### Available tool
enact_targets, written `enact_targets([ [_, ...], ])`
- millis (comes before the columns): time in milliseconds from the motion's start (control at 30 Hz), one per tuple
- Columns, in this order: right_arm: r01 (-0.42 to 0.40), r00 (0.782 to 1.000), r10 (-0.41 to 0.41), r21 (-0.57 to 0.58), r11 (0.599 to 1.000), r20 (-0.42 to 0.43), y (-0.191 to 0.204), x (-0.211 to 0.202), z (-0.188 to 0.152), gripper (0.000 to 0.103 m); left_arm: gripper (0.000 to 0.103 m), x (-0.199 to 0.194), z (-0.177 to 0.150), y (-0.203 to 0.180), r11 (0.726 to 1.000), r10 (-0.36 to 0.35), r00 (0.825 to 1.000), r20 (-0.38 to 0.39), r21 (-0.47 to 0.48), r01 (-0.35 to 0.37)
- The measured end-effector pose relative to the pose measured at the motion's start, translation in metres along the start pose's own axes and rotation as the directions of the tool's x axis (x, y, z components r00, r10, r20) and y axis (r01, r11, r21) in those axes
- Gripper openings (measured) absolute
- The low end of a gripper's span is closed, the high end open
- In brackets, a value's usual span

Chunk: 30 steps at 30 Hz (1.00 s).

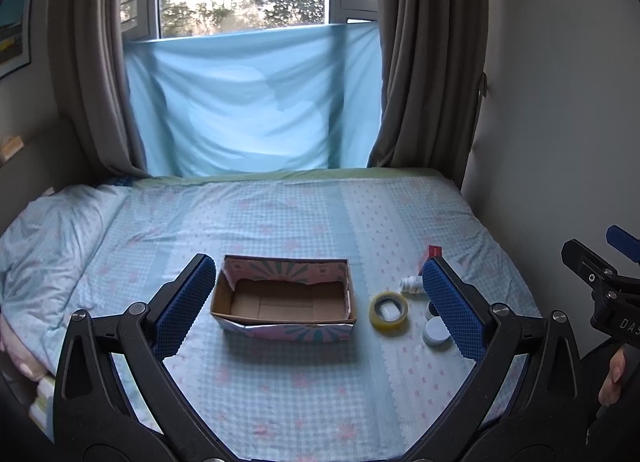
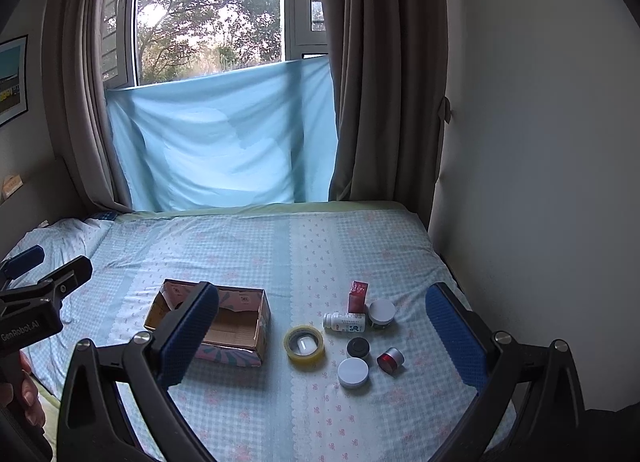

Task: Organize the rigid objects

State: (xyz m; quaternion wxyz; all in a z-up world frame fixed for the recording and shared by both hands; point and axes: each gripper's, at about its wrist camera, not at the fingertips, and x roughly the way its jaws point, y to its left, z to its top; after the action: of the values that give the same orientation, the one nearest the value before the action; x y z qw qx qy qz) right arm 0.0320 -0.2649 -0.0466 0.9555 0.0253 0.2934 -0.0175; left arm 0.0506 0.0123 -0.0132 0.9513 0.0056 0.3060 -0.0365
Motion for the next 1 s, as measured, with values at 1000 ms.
enact_targets([
  [1000,0.275,0.861,-0.102,0.288,0.917,-0.499,-0.154,0.245,-0.114,0.103,0.103,0.337,-0.104,-0.174,0.922,-0.101,0.779,-0.618,0.236,0.307],
])
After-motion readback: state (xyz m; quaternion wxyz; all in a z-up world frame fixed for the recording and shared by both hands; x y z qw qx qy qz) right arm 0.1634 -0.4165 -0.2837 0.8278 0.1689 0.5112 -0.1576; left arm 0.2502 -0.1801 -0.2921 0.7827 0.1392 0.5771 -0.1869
